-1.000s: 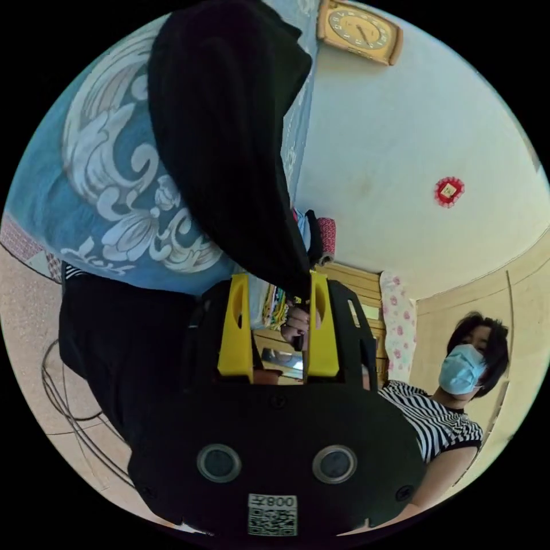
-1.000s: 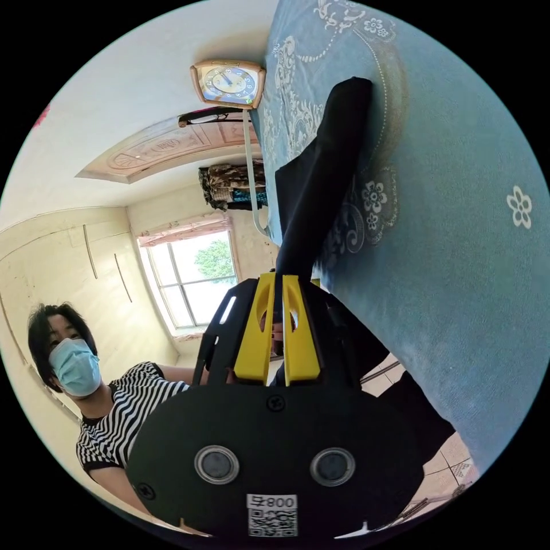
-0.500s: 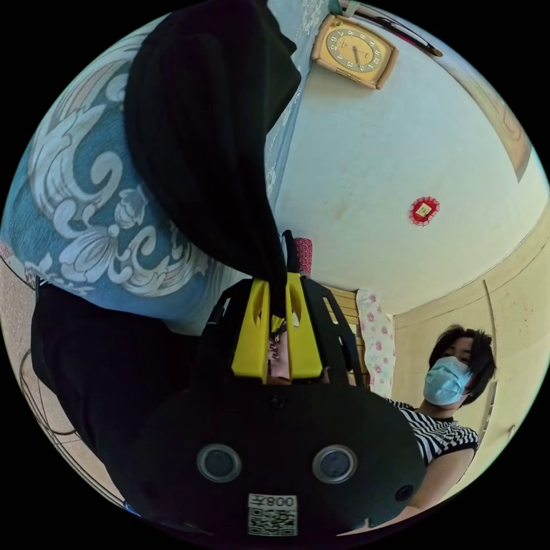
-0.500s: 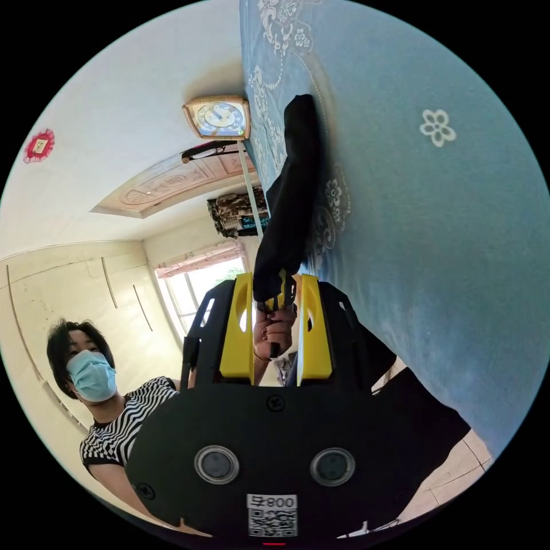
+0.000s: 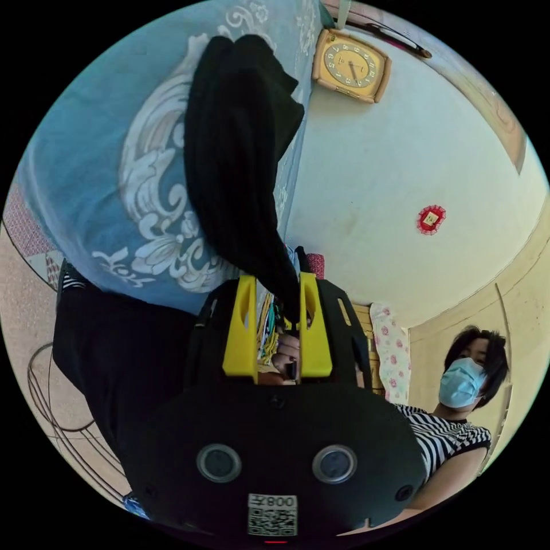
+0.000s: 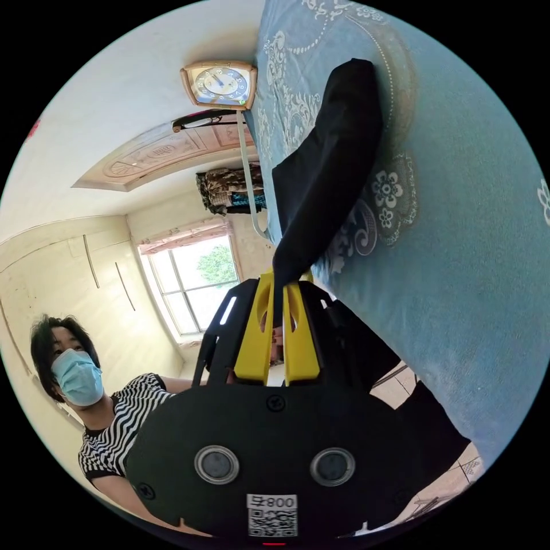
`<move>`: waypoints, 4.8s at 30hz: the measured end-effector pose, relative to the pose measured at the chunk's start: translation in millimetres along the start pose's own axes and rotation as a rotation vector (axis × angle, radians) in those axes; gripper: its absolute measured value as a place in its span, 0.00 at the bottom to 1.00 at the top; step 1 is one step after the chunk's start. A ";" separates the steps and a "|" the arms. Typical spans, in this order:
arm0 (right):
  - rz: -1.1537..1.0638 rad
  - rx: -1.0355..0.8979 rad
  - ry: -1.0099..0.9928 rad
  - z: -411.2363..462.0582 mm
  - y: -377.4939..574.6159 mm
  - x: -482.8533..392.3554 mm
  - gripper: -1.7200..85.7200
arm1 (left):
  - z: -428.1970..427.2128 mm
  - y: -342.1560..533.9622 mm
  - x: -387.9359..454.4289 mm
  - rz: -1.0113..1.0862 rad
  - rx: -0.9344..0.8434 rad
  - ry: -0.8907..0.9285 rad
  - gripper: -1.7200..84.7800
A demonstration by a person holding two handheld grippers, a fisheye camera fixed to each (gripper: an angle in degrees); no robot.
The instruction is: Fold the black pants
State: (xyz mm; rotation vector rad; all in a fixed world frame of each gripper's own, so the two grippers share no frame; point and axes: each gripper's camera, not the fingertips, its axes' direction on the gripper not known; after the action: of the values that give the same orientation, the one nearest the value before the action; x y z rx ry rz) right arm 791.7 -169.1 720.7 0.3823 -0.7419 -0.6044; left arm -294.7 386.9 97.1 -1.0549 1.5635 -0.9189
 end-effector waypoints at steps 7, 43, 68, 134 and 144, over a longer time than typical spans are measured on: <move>-0.032 0.017 -0.047 -2.7 10.3 -13.1 0.03 | -21.0 8.1 -0.8 -0.016 0.222 0.033 0.18; -0.189 0.208 -0.117 -158.1 298.4 -2.0 0.02 | 154.1 140.2 154.8 0.171 0.084 -0.002 0.08; -0.337 0.582 -0.248 -449.2 588.1 51.0 0.03 | 558.1 223.3 286.5 0.325 -0.350 -0.096 0.08; 0.405 1.635 -0.218 -1268.0 1049.7 19.6 0.14 | 1458.3 447.2 411.5 0.513 -1.217 -0.273 0.05; 0.257 1.405 0.173 -1270.6 980.2 -152.6 0.13 | 1361.4 477.1 487.1 1.053 -1.051 -0.419 0.03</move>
State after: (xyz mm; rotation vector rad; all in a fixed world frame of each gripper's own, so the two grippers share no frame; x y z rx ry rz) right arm 1987.5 822.2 289.5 1.5738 -0.9398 0.2966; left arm 884.7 10.2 -789.2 -0.7735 1.8661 0.8750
